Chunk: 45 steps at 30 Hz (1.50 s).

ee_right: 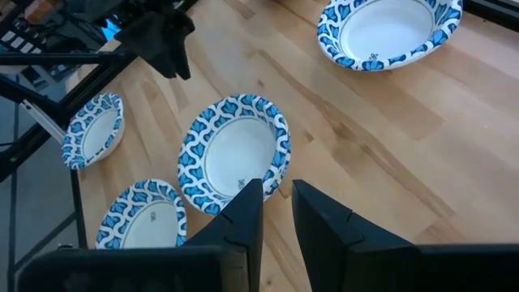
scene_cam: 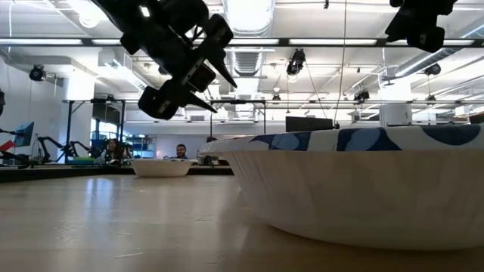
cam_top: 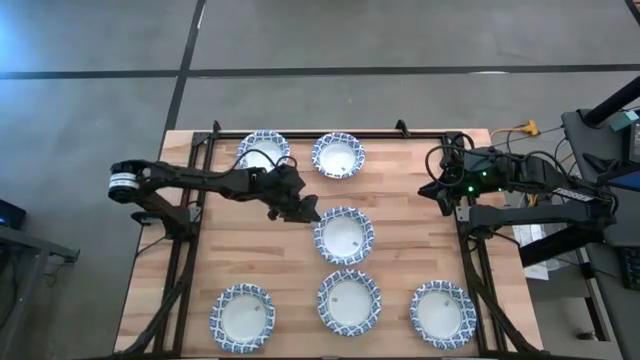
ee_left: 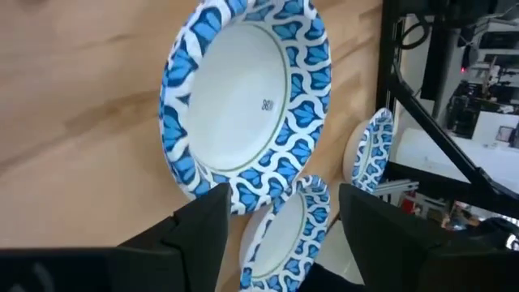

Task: Nest bowls inside each other
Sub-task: Stack the white patterned bowl on top of the center white patterned bowl

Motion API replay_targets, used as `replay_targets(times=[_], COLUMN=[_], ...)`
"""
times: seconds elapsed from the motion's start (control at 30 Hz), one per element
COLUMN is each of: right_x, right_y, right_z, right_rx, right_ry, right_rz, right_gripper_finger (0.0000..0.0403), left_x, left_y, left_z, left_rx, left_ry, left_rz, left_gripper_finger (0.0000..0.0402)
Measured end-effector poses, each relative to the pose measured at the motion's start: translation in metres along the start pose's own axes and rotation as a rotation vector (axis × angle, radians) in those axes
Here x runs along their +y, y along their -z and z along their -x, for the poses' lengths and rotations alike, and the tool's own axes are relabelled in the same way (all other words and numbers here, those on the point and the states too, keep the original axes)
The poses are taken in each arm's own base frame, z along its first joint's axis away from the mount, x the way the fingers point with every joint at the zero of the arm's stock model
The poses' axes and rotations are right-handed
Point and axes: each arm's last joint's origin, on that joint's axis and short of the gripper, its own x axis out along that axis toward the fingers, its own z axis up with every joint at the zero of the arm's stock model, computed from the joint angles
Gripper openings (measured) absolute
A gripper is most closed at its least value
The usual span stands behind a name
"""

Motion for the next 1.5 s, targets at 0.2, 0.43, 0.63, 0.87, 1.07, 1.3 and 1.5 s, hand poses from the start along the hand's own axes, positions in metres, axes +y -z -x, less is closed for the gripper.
replay_targets(times=[0.2, 0.43, 0.63, 0.87, 1.07, 1.3, 1.5], right_x=[0.000, 0.000, 0.000, 0.004, 0.011, 0.018, 0.022], right_y=[0.000, 0.000, -0.002, -0.010, -0.023, -0.031, -0.032], right_z=[0.000, 0.000, -0.002, -0.015, -0.033, -0.055, -0.071], right_rx=[-0.002, -0.001, -0.009, -0.042, -0.084, -0.079, -0.048], right_ry=[0.001, 0.001, 0.017, 0.045, 0.030, 0.025, 0.030], right_rz=[-0.010, -0.030, -0.029, -0.079, -0.136, -0.184, -0.199], right_gripper_finger=[0.0063, 0.0063, 0.0063, 0.0063, 0.0063, 0.0063, 0.0063], left_x=[0.008, 0.019, 0.007, 0.030, 0.069, 0.103, 0.119], left_y=[-0.004, -0.008, -0.002, -0.003, -0.014, -0.042, -0.066], left_z=[0.000, 0.034, 0.060, 0.061, 0.052, 0.050, 0.058], left_rx=[-0.037, -0.208, -0.311, -0.172, -0.019, 0.125, 0.141], left_ry=[-0.075, -0.368, -0.597, -0.974, -1.147, -1.143, -1.163], left_rz=[-0.028, -0.309, -0.980, -1.435, -1.397, -1.234, -1.117], left_gripper_finger=[0.0215, 0.0215, 0.0215, 0.0215, 0.0215, 0.0215, 0.0215])
